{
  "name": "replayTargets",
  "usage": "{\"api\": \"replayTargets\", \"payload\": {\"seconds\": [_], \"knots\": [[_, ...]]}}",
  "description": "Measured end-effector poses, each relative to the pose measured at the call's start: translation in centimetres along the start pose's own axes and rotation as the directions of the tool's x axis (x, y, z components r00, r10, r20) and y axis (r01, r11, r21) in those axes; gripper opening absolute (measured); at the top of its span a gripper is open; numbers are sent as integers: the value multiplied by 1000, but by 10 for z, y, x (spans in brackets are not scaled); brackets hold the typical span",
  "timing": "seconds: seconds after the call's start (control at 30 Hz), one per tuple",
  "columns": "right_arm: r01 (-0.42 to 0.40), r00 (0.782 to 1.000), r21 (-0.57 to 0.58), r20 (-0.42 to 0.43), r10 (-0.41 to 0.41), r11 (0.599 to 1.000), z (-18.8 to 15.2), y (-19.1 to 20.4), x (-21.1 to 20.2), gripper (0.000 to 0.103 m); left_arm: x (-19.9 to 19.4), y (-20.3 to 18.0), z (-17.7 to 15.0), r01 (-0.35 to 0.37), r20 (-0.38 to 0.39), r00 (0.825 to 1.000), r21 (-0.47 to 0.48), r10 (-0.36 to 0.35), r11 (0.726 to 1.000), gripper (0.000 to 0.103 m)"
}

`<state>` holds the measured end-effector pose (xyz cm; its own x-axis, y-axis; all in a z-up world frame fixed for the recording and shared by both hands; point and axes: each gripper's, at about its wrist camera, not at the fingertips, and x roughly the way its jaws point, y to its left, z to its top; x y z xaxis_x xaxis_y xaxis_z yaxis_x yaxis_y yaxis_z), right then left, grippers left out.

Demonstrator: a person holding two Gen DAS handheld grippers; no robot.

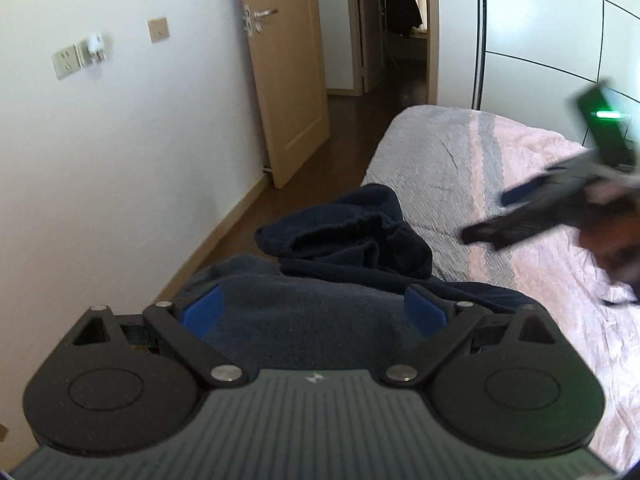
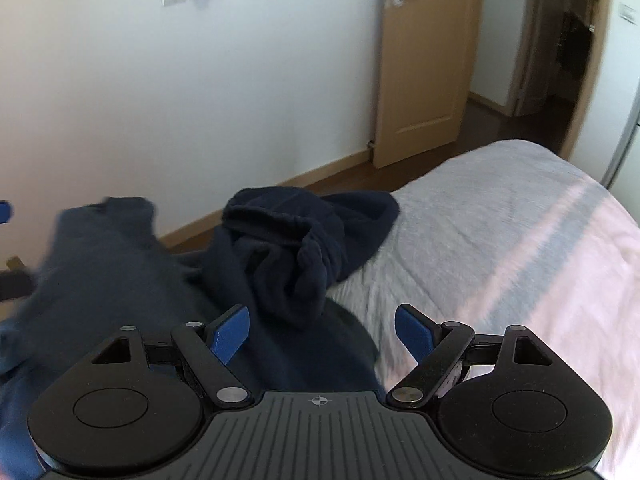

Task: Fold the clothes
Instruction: 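Grasp the navy sweatpants waistband with the right gripper, then lift the navy sweatpants with the right gripper while the left gripper grasps the other end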

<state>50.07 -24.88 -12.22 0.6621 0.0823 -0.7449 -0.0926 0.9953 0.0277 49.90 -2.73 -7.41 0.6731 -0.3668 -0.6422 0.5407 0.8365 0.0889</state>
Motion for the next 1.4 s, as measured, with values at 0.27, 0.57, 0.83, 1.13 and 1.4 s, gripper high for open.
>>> {"api": "replayTargets", "payload": {"seconds": [0.27,0.57,0.83,1.13,1.4], "knots": [[-34,992,3,-121,34,999,20,-9,117,83,13,12,-22,57,14,998,-31,-57,998,96],[-45,993,10,-105,46,999,18,-20,132,18,7,-4,-18,49,23,999,40,-50,998,96],[14,989,45,144,-21,999,-43,-48,-61,15,-16,-53,-13,102,27,994,90,-105,991,96],[167,945,334,214,-247,927,-217,-82,-311,15,-82,-185,-43,278,3,958,254,-288,926,96],[232,929,639,79,-362,734,-419,-100,-450,13,-148,-314,-117,458,-130,887,364,-443,811,96]]}}
